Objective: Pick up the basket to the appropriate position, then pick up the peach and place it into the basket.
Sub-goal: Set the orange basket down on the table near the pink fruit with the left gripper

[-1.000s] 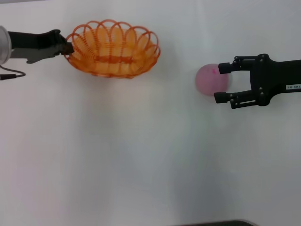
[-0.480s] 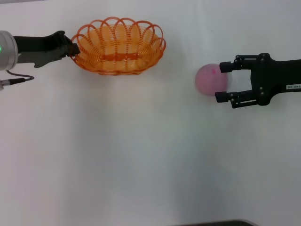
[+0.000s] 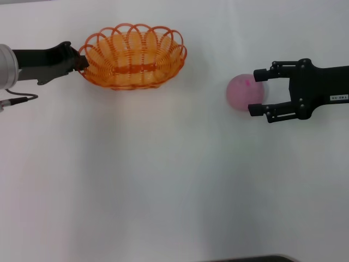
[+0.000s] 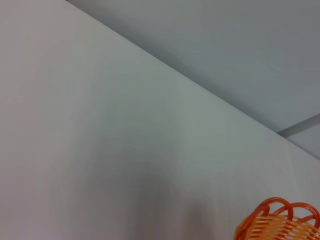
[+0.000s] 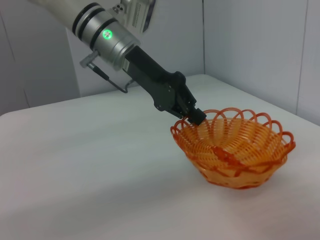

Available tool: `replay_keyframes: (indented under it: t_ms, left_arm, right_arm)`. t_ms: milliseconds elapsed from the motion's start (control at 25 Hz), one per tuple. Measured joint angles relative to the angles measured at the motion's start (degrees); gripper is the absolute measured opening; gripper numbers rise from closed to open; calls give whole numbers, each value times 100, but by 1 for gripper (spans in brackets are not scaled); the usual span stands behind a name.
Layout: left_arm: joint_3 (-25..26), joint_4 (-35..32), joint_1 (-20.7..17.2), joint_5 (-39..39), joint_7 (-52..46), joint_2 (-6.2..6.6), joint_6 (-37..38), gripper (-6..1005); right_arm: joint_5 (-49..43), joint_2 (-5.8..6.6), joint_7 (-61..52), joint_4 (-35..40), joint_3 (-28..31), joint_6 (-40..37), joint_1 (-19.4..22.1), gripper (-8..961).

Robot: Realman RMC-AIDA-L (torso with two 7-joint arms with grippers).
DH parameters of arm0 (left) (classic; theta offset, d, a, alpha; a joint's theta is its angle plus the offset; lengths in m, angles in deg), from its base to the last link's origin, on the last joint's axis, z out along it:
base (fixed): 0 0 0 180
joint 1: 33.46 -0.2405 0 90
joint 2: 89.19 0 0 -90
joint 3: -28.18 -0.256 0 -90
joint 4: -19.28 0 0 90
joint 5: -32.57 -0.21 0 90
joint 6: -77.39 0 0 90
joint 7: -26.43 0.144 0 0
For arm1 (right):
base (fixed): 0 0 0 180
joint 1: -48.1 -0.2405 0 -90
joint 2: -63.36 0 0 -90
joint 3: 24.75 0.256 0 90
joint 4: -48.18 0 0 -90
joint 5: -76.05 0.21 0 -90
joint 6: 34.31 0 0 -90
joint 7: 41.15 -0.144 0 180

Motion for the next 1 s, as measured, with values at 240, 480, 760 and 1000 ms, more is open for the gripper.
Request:
replay_keyframes:
  t_ms: [240,480,760,1000]
  left_arm:
    - [-139,6,-38,39,-3,0,-42,48]
    - [-155,11,-67,60,-5,0,-72,49]
    - [-193,13,-75,157,-5,0,-36,89]
    - [-156,12,-108,162,-5,0,-33,270]
  right_arm:
    - [0,0,1,0,-6,22,-7,838]
    - [-84,-10,6,0,-16,47,-47,836]
    - [-137,-26,8,0,-16,91,-48,833]
    - [-140,-26,8,0,-14,91,-47,830]
